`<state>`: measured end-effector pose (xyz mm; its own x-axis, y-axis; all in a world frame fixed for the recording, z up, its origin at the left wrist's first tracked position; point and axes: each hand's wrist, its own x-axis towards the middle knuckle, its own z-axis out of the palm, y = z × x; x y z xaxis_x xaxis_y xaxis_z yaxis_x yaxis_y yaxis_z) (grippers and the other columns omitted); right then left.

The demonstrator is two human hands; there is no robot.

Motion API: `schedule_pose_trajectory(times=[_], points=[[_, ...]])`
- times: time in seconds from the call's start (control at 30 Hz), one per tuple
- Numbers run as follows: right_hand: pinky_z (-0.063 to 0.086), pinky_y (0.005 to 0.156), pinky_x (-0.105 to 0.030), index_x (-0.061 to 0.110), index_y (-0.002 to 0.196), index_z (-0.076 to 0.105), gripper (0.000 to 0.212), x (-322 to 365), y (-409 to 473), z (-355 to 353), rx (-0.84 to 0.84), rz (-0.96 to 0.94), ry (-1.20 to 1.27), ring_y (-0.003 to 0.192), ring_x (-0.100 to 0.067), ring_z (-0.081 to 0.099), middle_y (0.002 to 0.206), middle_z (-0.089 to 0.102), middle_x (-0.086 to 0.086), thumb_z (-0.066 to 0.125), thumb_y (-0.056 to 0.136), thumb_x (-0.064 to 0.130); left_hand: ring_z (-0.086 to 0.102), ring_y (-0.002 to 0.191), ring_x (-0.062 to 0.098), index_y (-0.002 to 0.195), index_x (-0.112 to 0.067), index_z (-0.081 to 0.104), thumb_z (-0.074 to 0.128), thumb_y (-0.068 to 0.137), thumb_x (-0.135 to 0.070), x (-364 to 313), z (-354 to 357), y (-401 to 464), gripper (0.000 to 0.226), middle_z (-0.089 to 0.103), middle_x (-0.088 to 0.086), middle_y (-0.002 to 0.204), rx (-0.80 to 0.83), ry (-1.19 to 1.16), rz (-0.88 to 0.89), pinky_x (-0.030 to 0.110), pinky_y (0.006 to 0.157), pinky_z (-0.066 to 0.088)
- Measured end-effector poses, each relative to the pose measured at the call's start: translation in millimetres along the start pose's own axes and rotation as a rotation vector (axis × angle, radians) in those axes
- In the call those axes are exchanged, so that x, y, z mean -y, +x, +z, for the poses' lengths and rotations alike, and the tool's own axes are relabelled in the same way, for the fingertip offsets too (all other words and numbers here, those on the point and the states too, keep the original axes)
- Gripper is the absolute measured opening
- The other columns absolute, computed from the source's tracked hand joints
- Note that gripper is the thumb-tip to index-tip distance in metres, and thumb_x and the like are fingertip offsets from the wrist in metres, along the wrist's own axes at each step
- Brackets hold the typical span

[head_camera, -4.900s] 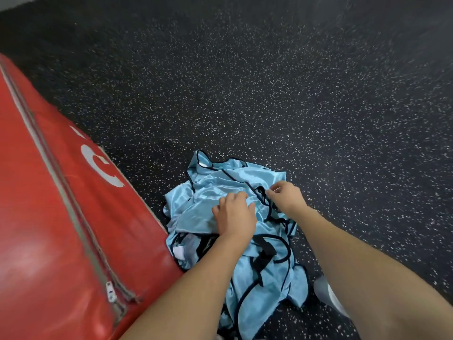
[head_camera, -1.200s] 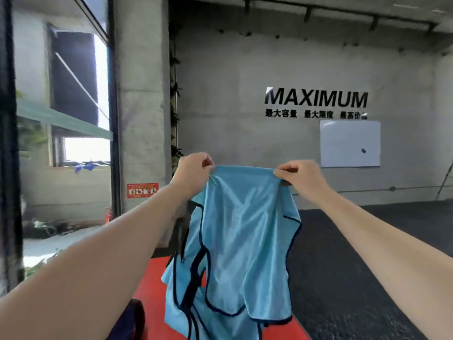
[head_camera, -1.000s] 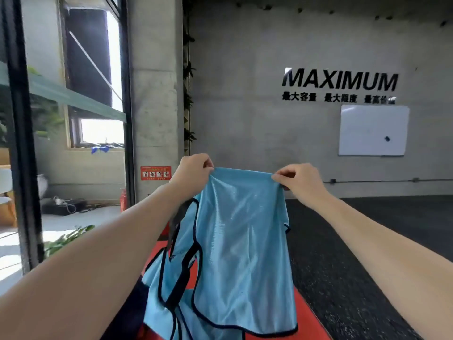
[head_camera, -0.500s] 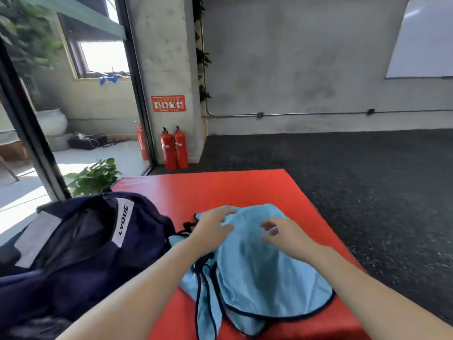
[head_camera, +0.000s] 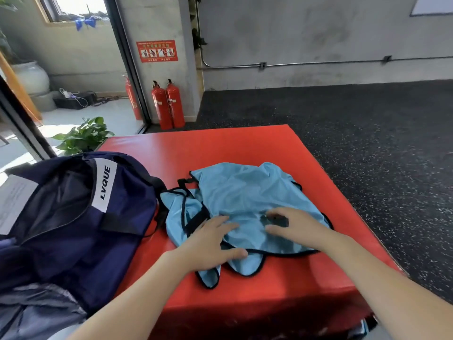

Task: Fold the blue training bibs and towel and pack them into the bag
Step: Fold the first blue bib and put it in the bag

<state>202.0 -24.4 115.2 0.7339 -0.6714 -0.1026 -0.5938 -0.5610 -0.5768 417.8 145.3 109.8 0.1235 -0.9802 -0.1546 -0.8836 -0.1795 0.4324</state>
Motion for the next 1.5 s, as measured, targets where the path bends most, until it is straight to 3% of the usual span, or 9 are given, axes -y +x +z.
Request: schedule_pose_trajectory(times=[0.13, 0.33, 0.6, 0.8, 0.93, 1.17, 1.3, 1.4, 1.5], points=[[0.036, 0.095, -0.019, 0.033, 0.138, 0.053, 0.066, -2, 6, 1, -0.007, -0.017, -0.035, 0.121, -0.002, 0.051, 0.134, 0.055, 0.018, 0.070, 0.082, 0.063, 0.009, 0.153, 0.011, 0.151, -0.040, 0.037, 0.065, 0.070, -0.081, 2, -6, 24, 0.095, 0.020, -0.011, 0.164, -0.033, -0.010, 0.006, 0.039, 0.126, 0.011], [0.041, 0.085, -0.016, 0.042, 0.116, 0.054, 0.060, 25, -8, 1, 0.034, -0.119, 0.002, 0.105, 0.008, 0.050, 0.113, 0.054, 0.027, 0.078, 0.068, 0.068, 0.053, 0.117, -0.003, 0.116, -0.027, 0.074, 0.073, 0.078, -0.014, -7, -18, 33, 0.040, 0.066, -0.013, 0.124, -0.241, -0.147, 0.119, 0.014, 0.104, 0.039], [0.046, 0.073, -0.030, 0.028, 0.095, 0.064, 0.014, 47, -9, 9, -0.431, -0.231, -0.119, 0.095, -0.009, 0.060, 0.094, 0.065, 0.015, 0.071, 0.085, 0.036, 0.061, 0.091, -0.011, 0.096, -0.031, 0.079, 0.074, 0.089, -0.019, -22, -61, 31, 0.015, 0.070, -0.027, 0.092, -0.431, -0.239, 0.167, 0.005, 0.080, 0.039], [0.046, 0.075, -0.026, 0.032, 0.094, 0.070, 0.011, 45, -16, -23, -0.565, -0.115, -0.010, 0.089, -0.003, 0.061, 0.090, 0.067, 0.020, 0.073, 0.084, 0.032, 0.057, 0.065, 0.012, 0.090, -0.031, 0.080, 0.078, 0.087, -0.025, -29, -81, 24, 0.008, 0.065, -0.010, 0.068, -0.615, -0.373, 0.069, 0.012, 0.064, 0.042], [0.053, 0.077, -0.036, 0.032, 0.089, 0.069, 0.010, 50, -23, -63, -0.621, -0.079, -0.055, 0.086, -0.011, 0.064, 0.086, 0.068, 0.017, 0.073, 0.081, 0.027, 0.051, 0.054, 0.004, 0.088, -0.030, 0.079, 0.076, 0.088, -0.022, -39, -117, 23, 0.009, 0.062, -0.027, 0.060, -0.650, -0.360, 0.073, 0.013, 0.060, 0.038], [0.051, 0.074, -0.032, 0.040, 0.080, 0.064, 0.015, 94, -37, -155, -0.696, -0.091, -0.020, 0.078, -0.006, 0.062, 0.080, 0.066, 0.020, 0.071, 0.085, 0.029, 0.064, 0.089, 0.003, 0.093, -0.037, 0.076, 0.067, 0.092, -0.018, -63, -222, 16, 0.021, 0.071, -0.025, 0.088, -0.757, -0.110, 0.112, 0.030, 0.086, 0.053], [0.055, 0.074, -0.028, 0.020, 0.088, 0.068, 0.007, 138, -51, -209, -0.735, -0.169, 0.104, 0.048, -0.010, 0.065, 0.079, 0.071, 0.008, 0.069, 0.094, 0.023, 0.065, 0.097, 0.014, 0.102, -0.029, 0.077, 0.062, 0.094, -0.018, -83, -281, 4, 0.020, 0.074, -0.009, 0.104, -0.803, 0.042, 0.073, 0.034, 0.090, 0.052], [0.053, 0.048, -0.026, 0.012, 0.095, 0.065, 0.004, 168, -63, -238, -0.714, -0.185, 0.155, 0.047, -0.015, 0.068, 0.087, 0.071, -0.001, 0.063, 0.098, 0.014, 0.063, 0.095, 0.026, 0.096, -0.021, 0.074, 0.058, 0.095, -0.018, -100, -311, -12, 0.016, 0.072, 0.001, 0.100, -0.836, 0.116, 0.042, 0.039, 0.084, 0.052], [0.055, 0.051, -0.027, 0.014, 0.094, 0.062, 0.004, 186, -69, -260, -0.736, -0.179, 0.002, 0.050, -0.010, 0.069, 0.080, 0.070, -0.002, 0.061, 0.098, 0.012, 0.059, 0.085, 0.024, 0.088, -0.022, 0.065, 0.056, 0.098, -0.026, -112, -333, -28, 0.013, 0.065, 0.000, 0.092, -0.878, 0.181, -0.038, 0.037, 0.072, 0.048]])
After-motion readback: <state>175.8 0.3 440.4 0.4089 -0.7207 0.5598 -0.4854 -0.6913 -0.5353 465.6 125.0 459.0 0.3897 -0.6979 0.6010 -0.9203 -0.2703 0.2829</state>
